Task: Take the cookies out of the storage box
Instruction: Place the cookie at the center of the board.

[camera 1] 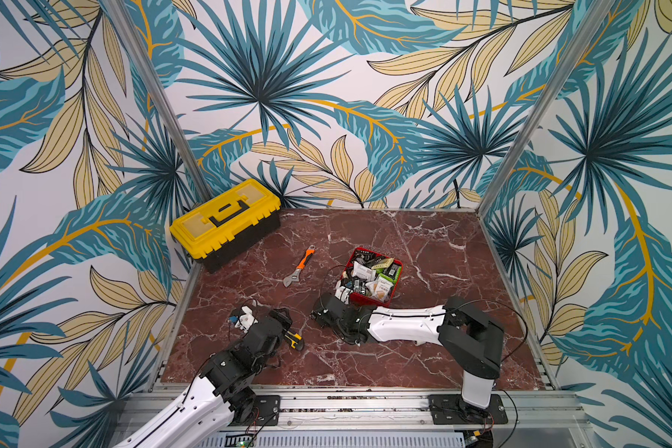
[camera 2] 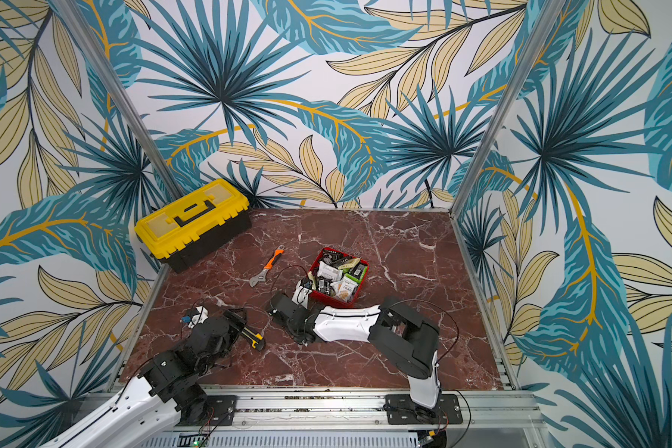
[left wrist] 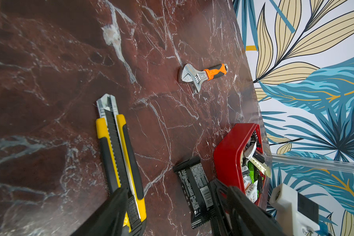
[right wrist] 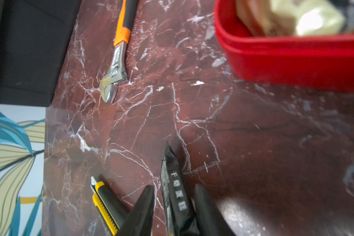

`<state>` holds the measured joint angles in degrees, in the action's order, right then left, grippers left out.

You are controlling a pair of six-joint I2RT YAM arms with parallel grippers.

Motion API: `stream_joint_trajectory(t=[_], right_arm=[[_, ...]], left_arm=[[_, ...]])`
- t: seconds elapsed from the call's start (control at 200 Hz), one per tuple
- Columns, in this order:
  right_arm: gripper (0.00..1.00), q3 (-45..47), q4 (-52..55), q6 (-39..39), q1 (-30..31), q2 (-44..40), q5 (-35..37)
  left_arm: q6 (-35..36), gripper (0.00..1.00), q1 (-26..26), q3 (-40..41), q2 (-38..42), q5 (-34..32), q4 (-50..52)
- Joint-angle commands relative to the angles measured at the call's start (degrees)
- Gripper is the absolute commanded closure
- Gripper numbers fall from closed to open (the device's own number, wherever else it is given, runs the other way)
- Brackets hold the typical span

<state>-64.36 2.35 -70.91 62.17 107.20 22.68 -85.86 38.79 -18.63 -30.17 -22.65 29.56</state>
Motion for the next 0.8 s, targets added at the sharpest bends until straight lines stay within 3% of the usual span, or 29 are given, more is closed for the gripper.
stream_joint_trajectory(t=[0.0, 0.125, 0.235, 0.351, 0.466, 0.631, 0.796], right_arm=[[0.52, 2.1, 5.1, 1.3, 0.8, -4.7, 3.6], [0.49, 4.4, 8.5, 9.5, 0.6, -10.0, 3.7], [0.49, 4.3, 13.3, 21.0, -0.8, -14.2, -0.6], [0.49, 3.3, 19.2, 32.9, -3.5, -18.5, -4.3], [0.49, 2.1, 26.6, 40.0, -8.2, -22.3, -5.9], [0.48, 4.0, 30.7, 43.0, -17.3, -28.4, -7.6], [0.47, 6.7, 31.1, 41.4, -24.3, -31.7, -9.9]], left_arm=[[1.7, 0.19, -0.3, 1.3, -1.6, 0.7, -1.7], [5.3, 0.19, -0.3, -0.9, -5.4, 1.9, -4.8], [9.6, 0.19, -0.3, -3.8, -10.4, 4.3, -7.7], [12.6, 0.2, -0.1, -6.9, -16.6, 8.4, -11.1], [12.3, 0.24, 2.0, -8.5, -24.2, 11.7, -19.0], [9.4, 0.24, 7.9, -13.9, -37.7, 12.8, -29.1], [8.4, 0.25, 10.9, -24.4, -50.5, 12.4, -30.4]])
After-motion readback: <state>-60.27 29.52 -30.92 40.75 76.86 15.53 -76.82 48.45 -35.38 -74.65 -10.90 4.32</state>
